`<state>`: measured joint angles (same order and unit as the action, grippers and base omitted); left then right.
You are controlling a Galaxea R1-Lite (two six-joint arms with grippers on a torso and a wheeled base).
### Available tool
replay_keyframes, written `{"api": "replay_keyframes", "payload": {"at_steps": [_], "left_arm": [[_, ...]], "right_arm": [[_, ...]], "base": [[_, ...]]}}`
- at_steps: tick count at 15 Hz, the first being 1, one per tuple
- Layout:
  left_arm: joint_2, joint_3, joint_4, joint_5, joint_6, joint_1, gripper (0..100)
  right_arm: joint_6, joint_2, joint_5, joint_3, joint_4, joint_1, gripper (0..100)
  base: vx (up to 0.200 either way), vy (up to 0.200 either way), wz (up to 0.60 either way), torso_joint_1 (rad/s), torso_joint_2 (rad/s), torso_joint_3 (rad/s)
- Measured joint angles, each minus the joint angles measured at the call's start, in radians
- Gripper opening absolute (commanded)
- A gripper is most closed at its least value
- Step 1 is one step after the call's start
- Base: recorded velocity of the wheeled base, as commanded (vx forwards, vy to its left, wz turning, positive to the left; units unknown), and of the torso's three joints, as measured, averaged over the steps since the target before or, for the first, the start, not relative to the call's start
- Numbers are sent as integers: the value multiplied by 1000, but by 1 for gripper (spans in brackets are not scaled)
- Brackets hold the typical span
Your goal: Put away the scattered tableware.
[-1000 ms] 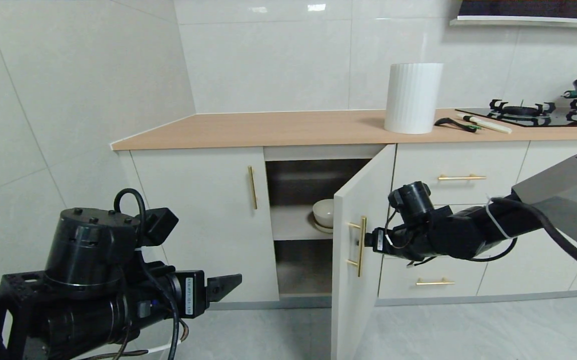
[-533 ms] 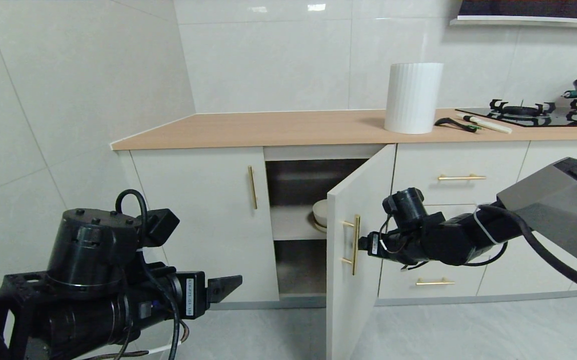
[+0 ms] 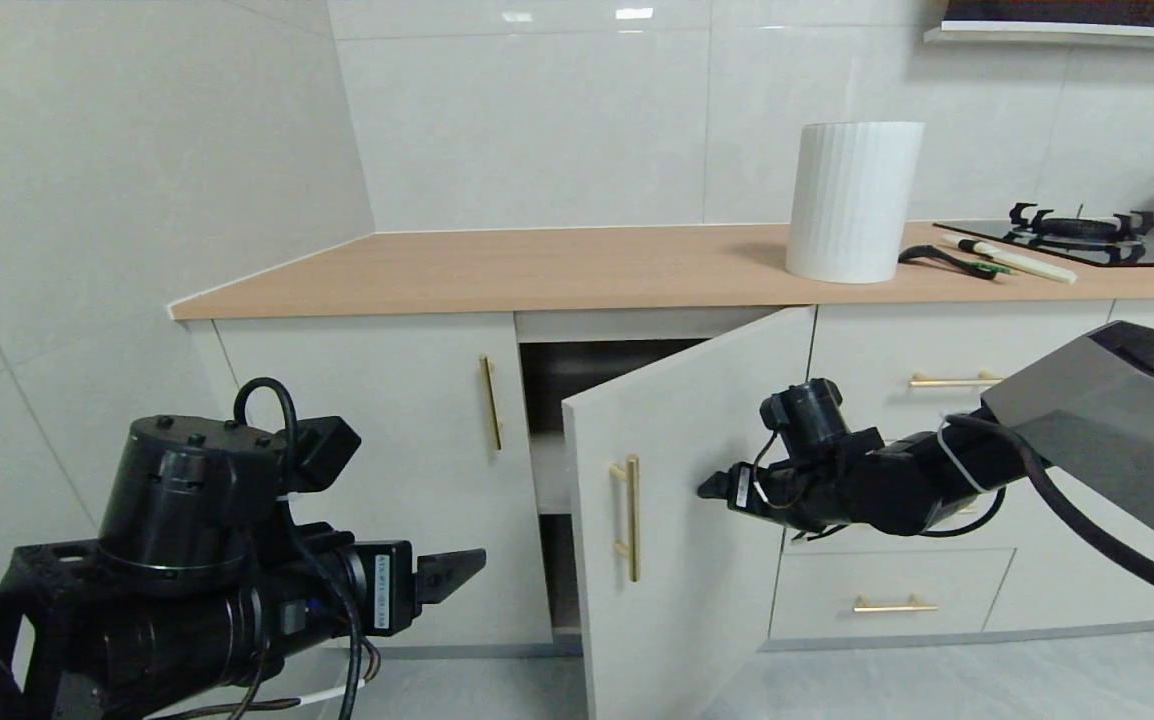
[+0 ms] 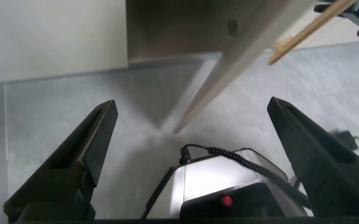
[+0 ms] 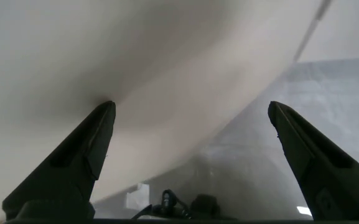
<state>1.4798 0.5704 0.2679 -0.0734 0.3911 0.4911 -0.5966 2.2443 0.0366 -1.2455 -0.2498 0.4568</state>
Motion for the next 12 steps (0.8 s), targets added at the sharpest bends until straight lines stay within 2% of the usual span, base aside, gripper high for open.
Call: {"api": "replay_keyframes", "payload": {"at_steps": [4, 7, 12], "left_arm": [[6, 3, 1, -1, 1, 0, 100], [7, 3, 0, -1, 1, 0, 100], [9, 3, 1, 0, 1, 0, 100]], "right_arm": [[-140, 13, -16, -60, -1, 7, 100], [-276, 53, -13, -159, -1, 7, 100], [-371, 149, 103, -307, 10, 6, 100]], "base": [[0, 0, 0, 0, 0, 0], [0, 0, 0, 0, 0, 0], [0, 0, 0, 0, 0, 0]]}}
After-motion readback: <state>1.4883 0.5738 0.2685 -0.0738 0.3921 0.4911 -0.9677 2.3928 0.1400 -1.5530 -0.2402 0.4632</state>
